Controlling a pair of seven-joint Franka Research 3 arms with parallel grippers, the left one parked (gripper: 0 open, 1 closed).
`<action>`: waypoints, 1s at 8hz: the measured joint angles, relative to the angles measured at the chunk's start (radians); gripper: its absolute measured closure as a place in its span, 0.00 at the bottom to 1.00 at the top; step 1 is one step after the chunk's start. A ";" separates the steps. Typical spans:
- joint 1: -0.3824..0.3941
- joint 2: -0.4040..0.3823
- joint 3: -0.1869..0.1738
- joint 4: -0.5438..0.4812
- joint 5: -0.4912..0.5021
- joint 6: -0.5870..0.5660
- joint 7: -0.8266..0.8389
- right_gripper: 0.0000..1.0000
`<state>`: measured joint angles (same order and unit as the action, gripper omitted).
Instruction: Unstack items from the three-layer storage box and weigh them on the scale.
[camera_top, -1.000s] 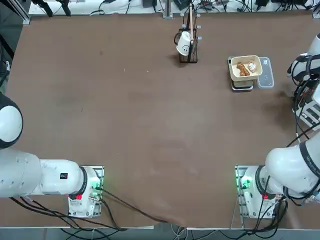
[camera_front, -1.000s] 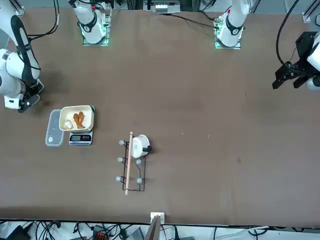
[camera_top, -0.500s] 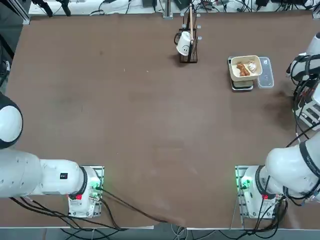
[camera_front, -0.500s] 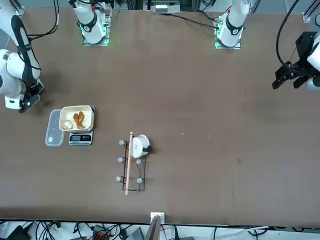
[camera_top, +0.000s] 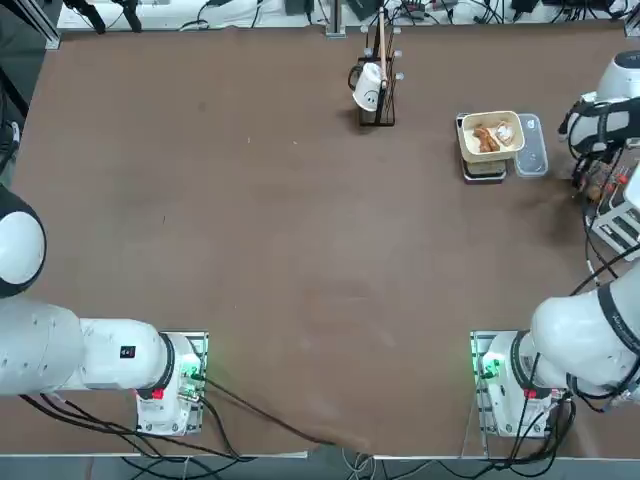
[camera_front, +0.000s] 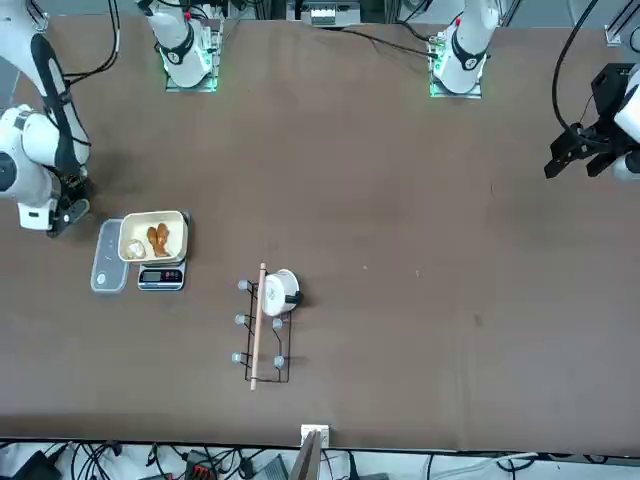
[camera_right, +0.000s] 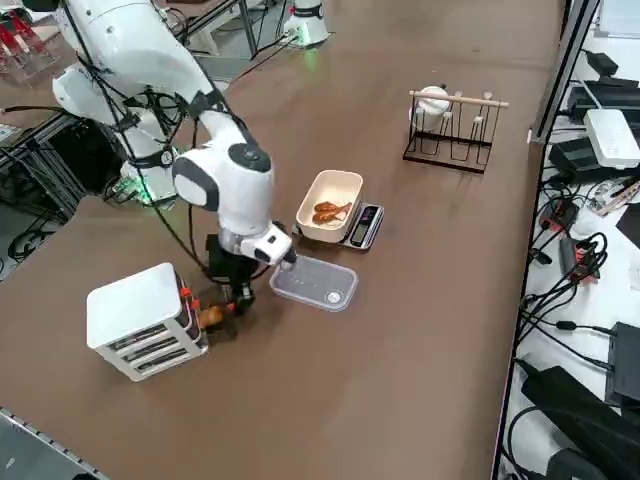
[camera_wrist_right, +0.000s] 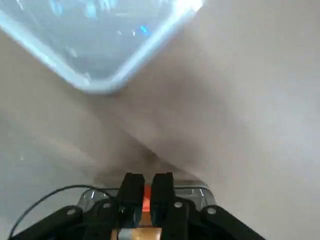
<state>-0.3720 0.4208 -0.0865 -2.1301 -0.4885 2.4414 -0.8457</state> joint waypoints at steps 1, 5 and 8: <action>0.001 0.001 0.015 0.008 0.000 0.000 0.005 0.88; 0.005 0.006 0.042 0.029 0.014 0.000 0.022 0.88; 0.016 0.006 0.048 0.034 0.020 -0.011 0.027 0.88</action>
<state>-0.3565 0.4271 -0.0386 -2.0958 -0.4685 2.4306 -0.8182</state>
